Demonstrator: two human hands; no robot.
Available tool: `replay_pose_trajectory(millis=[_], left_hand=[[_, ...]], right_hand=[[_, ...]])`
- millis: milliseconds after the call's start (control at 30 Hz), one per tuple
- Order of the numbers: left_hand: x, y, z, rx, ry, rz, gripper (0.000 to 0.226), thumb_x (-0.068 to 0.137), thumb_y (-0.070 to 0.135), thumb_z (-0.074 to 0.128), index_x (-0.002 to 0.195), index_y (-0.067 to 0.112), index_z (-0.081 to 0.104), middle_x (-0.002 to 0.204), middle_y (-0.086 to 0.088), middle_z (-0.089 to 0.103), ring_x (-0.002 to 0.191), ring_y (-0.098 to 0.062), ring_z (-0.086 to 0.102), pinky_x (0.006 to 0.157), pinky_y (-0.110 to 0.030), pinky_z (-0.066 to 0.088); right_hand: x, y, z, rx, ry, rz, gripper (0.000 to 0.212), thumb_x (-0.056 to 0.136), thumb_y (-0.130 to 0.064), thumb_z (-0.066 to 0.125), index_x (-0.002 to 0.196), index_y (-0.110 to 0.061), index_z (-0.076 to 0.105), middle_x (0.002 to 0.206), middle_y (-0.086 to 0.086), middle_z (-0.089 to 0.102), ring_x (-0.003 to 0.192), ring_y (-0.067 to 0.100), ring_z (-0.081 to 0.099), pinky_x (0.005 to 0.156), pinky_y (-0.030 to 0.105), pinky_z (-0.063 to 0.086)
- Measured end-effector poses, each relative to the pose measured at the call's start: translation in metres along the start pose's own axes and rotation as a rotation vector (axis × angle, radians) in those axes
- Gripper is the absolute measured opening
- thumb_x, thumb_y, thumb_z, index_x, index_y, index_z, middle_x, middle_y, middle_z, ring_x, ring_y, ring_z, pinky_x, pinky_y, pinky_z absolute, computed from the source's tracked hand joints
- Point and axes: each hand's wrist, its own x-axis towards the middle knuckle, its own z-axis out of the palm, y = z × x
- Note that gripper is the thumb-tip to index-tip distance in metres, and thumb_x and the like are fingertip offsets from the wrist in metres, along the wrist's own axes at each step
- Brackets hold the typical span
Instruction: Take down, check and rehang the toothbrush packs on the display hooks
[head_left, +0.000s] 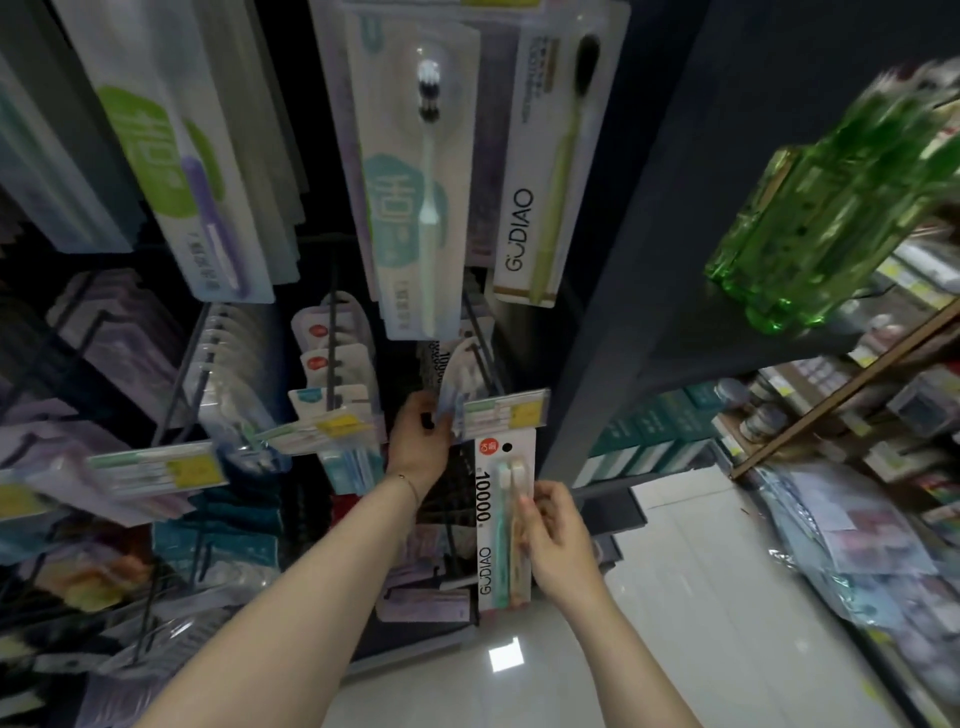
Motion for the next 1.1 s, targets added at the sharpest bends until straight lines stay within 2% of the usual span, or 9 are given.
replay_pose_trajectory(millis=[167,333,433,600,733,867,967,1033,1100], left_hand=[[0.005,0.001,0.001,-0.063,0.004,0.057,0.011,0.093,0.014,0.060,0.103,0.016,0.056,0.103,-0.002,0.060,0.092,-0.014,0.055,0.076,-0.021,0.042],[0.006,0.006,0.001,-0.111,-0.007,0.056,0.007,0.095,0.007,0.054,0.095,0.014,0.055,0.096,-0.006,0.062,0.087,-0.018,0.057,0.077,-0.024,0.047],[0.001,0.009,-0.003,-0.082,-0.025,0.075,0.005,0.096,0.007,0.051,0.094,0.010,0.054,0.092,-0.007,0.061,0.079,-0.013,0.055,0.066,-0.011,0.045],[-0.008,0.008,-0.009,-0.007,-0.047,0.119,0.013,0.098,0.014,0.049,0.093,0.004,0.056,0.091,-0.011,0.063,0.079,-0.012,0.053,0.066,-0.015,0.040],[-0.019,0.006,-0.007,-0.018,-0.059,0.100,0.012,0.099,0.018,0.049,0.091,0.013,0.056,0.090,-0.005,0.065,0.082,-0.014,0.057,0.074,-0.024,0.045],[-0.032,0.003,-0.009,-0.057,-0.068,0.110,0.013,0.099,0.020,0.050,0.087,0.021,0.056,0.082,0.001,0.063,0.077,-0.013,0.058,0.073,-0.025,0.047],[-0.041,0.002,-0.014,-0.072,-0.065,0.138,0.021,0.098,0.018,0.052,0.080,0.030,0.054,0.077,0.004,0.062,0.073,-0.011,0.058,0.069,-0.019,0.047],[-0.046,0.000,-0.018,-0.029,-0.075,0.160,0.019,0.097,0.019,0.053,0.080,0.027,0.054,0.075,0.001,0.061,0.070,-0.013,0.058,0.066,-0.019,0.046],[-0.051,-0.001,-0.021,0.024,-0.088,0.185,0.013,0.098,0.022,0.053,0.085,0.020,0.055,0.077,-0.004,0.063,0.072,-0.017,0.061,0.067,-0.024,0.048]], right_hand=[[0.008,-0.001,-0.006,0.022,-0.027,-0.024,0.016,0.094,-0.044,0.051,0.102,-0.031,0.052,0.095,-0.006,0.067,0.087,0.006,0.065,0.080,0.040,0.057],[0.011,-0.012,-0.005,0.025,-0.064,-0.078,0.014,0.095,-0.041,0.050,0.103,-0.030,0.051,0.096,-0.007,0.065,0.086,0.001,0.064,0.076,0.030,0.056],[0.012,-0.016,-0.003,0.028,-0.073,-0.093,0.016,0.095,-0.040,0.049,0.105,-0.028,0.051,0.096,-0.009,0.065,0.087,-0.001,0.063,0.076,0.031,0.056],[0.012,-0.022,-0.001,0.051,-0.054,-0.120,0.022,0.090,-0.048,0.049,0.103,-0.031,0.050,0.097,-0.011,0.065,0.087,0.000,0.064,0.076,0.032,0.056],[0.012,-0.021,0.000,0.064,-0.018,-0.136,0.016,0.093,-0.042,0.052,0.102,-0.029,0.052,0.093,-0.007,0.066,0.082,0.005,0.064,0.072,0.033,0.055],[0.012,-0.024,0.000,0.078,0.006,-0.147,0.007,0.095,-0.034,0.052,0.100,-0.029,0.053,0.093,-0.007,0.066,0.081,0.004,0.064,0.071,0.031,0.054],[0.010,-0.025,0.000,0.096,0.031,-0.146,0.016,0.092,-0.041,0.052,0.100,-0.027,0.054,0.093,-0.005,0.067,0.081,0.007,0.064,0.072,0.034,0.054],[0.009,-0.024,-0.001,0.106,0.052,-0.144,0.020,0.091,-0.044,0.052,0.101,-0.027,0.055,0.093,-0.004,0.067,0.082,0.008,0.065,0.071,0.034,0.054],[0.009,-0.023,-0.002,0.112,0.061,-0.139,0.018,0.091,-0.042,0.052,0.101,-0.027,0.055,0.094,-0.003,0.068,0.083,0.008,0.065,0.071,0.032,0.054]])
